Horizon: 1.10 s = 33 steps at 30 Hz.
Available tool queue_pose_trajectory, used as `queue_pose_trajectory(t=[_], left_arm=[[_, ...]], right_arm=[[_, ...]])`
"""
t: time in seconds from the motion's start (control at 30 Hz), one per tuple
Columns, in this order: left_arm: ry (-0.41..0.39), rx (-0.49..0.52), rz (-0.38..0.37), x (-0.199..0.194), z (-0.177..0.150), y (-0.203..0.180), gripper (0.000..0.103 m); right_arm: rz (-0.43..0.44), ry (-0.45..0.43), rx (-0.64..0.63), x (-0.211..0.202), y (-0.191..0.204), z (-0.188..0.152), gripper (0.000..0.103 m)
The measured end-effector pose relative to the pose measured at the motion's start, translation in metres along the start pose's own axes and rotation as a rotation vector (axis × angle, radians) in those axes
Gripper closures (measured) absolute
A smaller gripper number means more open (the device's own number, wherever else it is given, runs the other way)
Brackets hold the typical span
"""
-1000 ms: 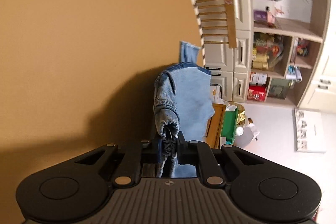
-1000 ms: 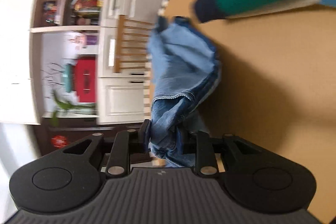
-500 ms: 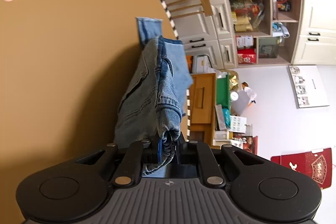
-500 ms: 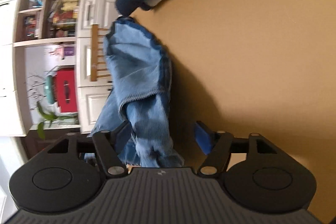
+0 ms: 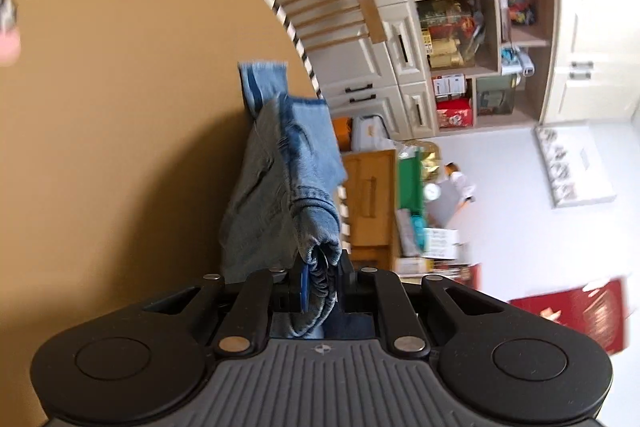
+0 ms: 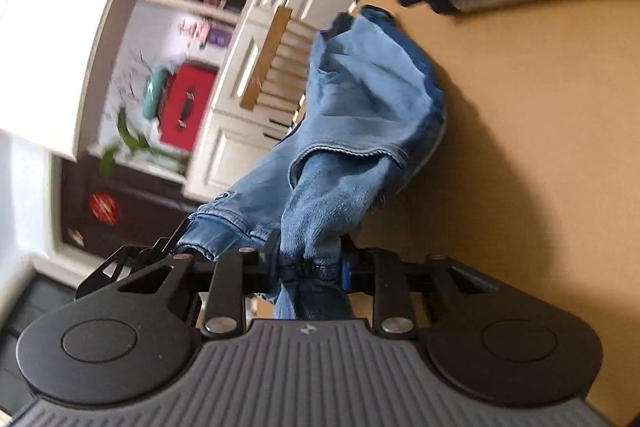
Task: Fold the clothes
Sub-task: 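Lift the jeans off the table with both grippers and shake them out, then lower the jeans onto the table and open both grippers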
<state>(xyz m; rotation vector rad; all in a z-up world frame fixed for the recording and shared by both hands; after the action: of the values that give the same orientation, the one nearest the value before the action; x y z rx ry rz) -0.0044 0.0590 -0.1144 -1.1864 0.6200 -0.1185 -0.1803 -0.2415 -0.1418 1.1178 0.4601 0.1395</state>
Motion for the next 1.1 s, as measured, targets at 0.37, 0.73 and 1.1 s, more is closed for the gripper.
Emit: queue_pose_trajectory(t=[0.37,0.73,1.1], left_arm=[[0.124,0.240,0.169,-0.057,0.009,0.032,0.090],[0.201,0.337,0.378,-0.154,-0.010,0.119,0.103],[0.113,0.618,0.130,-0.070,0.014,0.045,0.045]], right_arm=[[-0.068,0.431,-0.101,0.005,0.045,-0.032,0.080],[-0.234,0.606,-0.293,-0.013,0.017,-0.080,0.080],[-0.441,0.501,-0.529,-0.028,0.009,-0.063,0.016]])
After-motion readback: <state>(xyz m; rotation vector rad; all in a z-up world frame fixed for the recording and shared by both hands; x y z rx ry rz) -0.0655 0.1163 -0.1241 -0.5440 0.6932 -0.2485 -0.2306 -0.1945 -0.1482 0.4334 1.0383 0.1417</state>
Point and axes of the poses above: each gripper's, at about its wrist camera, not at the fingertips, and x roughly the way its jaws point, y to its left, z to its top, the point moved 6 cm from there along x, roughly the way its jaws point, and after that the axes turned 12 degrees about -y, right-handed, at the moved point
